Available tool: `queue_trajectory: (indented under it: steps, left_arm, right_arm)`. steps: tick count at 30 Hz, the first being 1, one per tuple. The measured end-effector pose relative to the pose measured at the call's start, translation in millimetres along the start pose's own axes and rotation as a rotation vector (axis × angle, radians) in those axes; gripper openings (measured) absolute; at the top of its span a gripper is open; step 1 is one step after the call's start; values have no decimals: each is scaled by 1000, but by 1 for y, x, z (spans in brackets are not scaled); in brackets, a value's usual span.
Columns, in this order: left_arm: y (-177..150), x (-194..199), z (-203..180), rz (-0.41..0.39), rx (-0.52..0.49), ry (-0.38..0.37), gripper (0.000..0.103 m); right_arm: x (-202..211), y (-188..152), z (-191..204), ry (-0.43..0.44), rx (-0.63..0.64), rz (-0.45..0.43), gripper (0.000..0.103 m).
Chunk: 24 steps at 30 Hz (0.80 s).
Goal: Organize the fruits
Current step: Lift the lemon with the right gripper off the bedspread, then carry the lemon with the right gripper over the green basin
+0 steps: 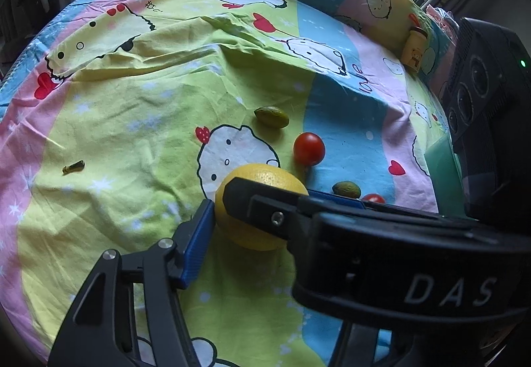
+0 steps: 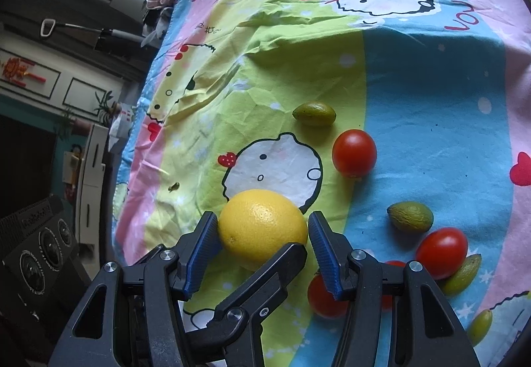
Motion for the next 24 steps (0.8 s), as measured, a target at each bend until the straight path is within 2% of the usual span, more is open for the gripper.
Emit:
queue_trajectory:
  steps: [7,24]
  left_arm:
    - [1,4,-6,-19,-18,-2,59]
    - [22,69,-62,-264,-149,-36,58]
  right_arm:
    - [4,0,-1,-4,10,-29,58]
    - [88,4,24,7,93,-259,58]
Point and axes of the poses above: each gripper's, at about its wrist camera, not at the fingertips, and x roughly against the way its jaws point, z to its left, y to its top, the point moved 10 cm from there along -x, roughly the way its jaws point, and after that the axes turned 4 degrees about -y, right-handed, at the moved point
